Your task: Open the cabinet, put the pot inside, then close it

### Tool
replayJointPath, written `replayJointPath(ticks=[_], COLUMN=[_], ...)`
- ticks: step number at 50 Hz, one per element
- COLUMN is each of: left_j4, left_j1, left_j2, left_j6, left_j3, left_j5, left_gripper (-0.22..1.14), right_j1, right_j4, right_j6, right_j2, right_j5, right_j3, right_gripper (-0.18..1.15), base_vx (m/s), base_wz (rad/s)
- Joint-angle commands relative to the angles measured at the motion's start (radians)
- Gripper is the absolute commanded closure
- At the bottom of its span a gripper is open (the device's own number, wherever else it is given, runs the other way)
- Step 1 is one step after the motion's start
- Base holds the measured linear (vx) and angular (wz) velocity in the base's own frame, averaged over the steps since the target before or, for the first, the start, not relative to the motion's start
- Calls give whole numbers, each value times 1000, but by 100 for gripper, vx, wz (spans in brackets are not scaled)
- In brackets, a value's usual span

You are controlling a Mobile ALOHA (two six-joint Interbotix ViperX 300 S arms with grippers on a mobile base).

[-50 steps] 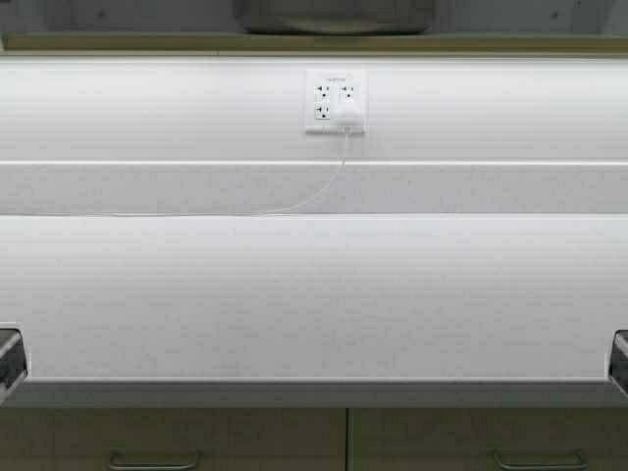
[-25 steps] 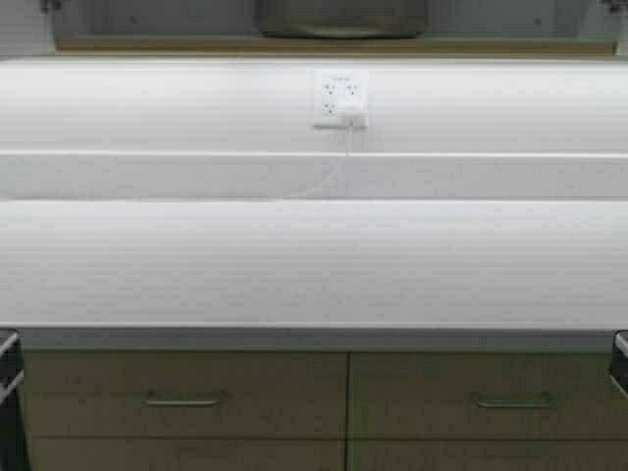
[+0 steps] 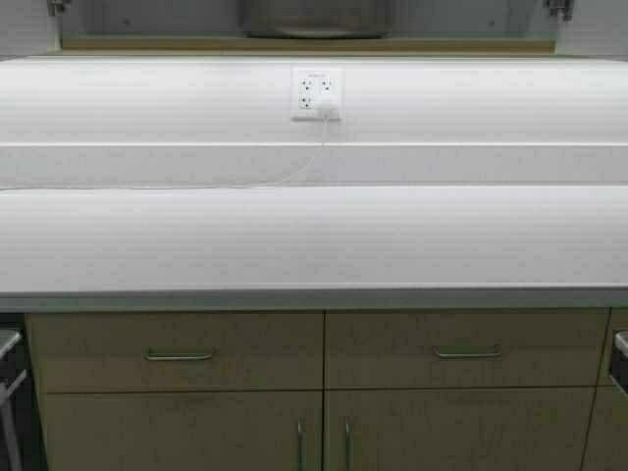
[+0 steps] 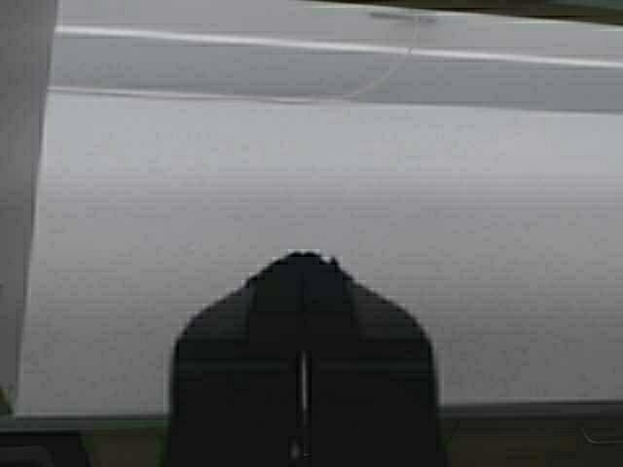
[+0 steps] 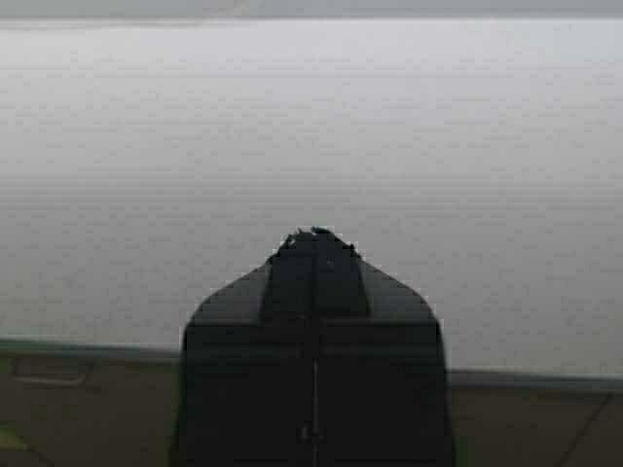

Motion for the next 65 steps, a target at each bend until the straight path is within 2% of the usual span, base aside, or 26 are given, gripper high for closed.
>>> replayJointPath(ticks=[1, 7, 13, 22, 27, 38, 48, 59, 65], left_j4=[3, 44, 92, 92, 87, 80, 20, 3, -2], left_j1=[129, 245, 268, 370, 419, 422, 385, 279, 215], left_j2=[-83, -107, -38, 130, 236, 408, 548, 718, 764], left_j6=[38, 78, 78, 44, 20, 12, 12, 12, 11], left_j3=[-18, -48, -140, -296, -391, -569, -699, -870, -911], left_j5=[49, 60, 60, 57, 54, 52, 55, 57, 66], left_gripper=[88, 88, 88, 88, 88, 88, 88, 88, 88], right_j1=[-81, -222, -408, -683, -767, -788, -767, -672, -588], right_j4=[-11, -21, -46, -54, -48, -46, -35, -35, -34], right_j6=[-12, -23, -35, -37, -28, -32, -26, -29, -29], right_j2=[-89, -150, -161, -95, -12, 232, 428, 561, 601], right_j5=[48, 58, 55, -23, -83, -124, -129, -98, -81], right_j3=[-25, -31, -77, -184, -255, -451, -618, -778, -828], right_gripper=[89, 89, 89, 89, 89, 90, 90, 90, 90], base_vx=[-22, -20, -15, -11, -10, -8, -4, -2, 0], base_wz=[0, -2, 2, 0, 1, 1, -1, -1, 0])
